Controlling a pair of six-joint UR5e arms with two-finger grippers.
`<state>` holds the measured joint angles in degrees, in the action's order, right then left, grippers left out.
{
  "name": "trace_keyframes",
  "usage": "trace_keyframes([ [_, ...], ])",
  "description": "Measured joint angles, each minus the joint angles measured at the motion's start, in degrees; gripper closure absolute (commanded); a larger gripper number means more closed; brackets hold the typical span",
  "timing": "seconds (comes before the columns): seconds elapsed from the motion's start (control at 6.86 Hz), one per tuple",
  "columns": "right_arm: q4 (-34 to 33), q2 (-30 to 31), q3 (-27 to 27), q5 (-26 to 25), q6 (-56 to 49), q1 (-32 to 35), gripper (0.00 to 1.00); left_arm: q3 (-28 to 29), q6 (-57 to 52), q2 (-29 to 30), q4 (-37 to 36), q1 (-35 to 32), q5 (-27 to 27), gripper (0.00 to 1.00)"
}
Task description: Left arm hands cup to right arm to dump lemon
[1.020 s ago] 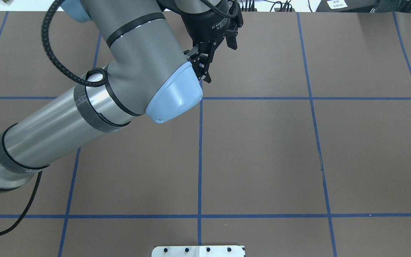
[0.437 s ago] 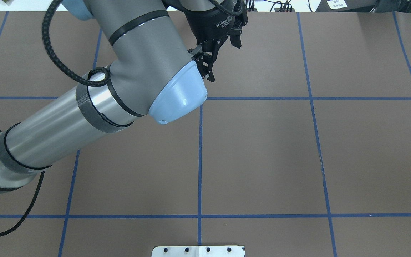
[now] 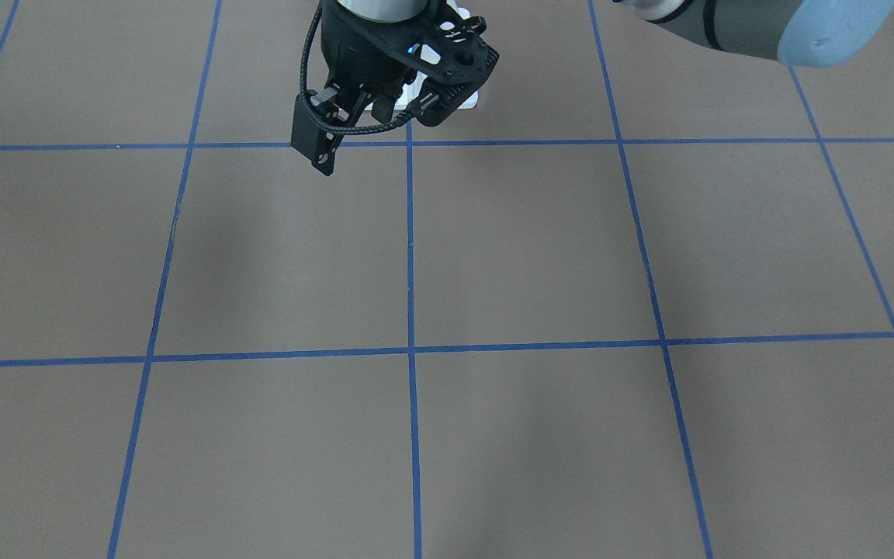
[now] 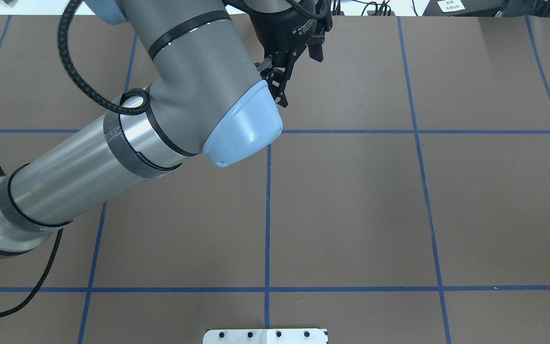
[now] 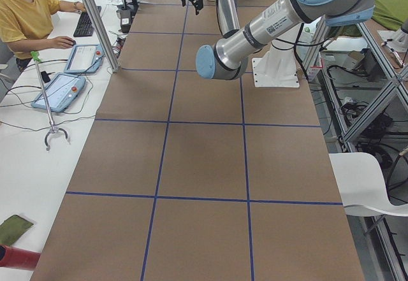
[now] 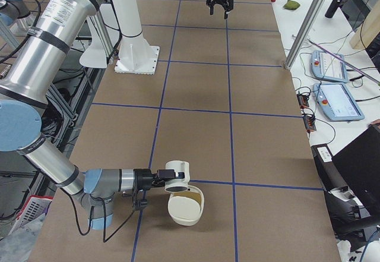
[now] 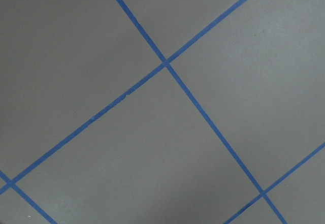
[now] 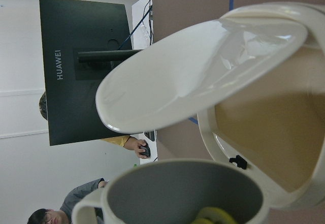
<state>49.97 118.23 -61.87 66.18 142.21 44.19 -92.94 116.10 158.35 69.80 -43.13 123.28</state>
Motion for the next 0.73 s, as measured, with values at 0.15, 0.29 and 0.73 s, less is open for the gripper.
trace_keyframes([
  [0.15, 0.55, -0.69, 0.1, 1.85, 0.54, 2.15, 0.7, 0.01, 0.0, 0.95, -1.21, 0.11, -0.33, 0.0],
  [0.29, 0.8, -1.79, 0.41, 4.03, 0.77, 4.47, 0.69, 0.01, -0.02, 1.89, -2.37, 0.24, -0.84, 0.0],
  [0.73, 0.65, -4.38, 1.93, 11.52, 3.4, 11.22, 0.69, 0.03, -0.69, 4.49, -6.22, 0.32, -3.37, 0.0],
])
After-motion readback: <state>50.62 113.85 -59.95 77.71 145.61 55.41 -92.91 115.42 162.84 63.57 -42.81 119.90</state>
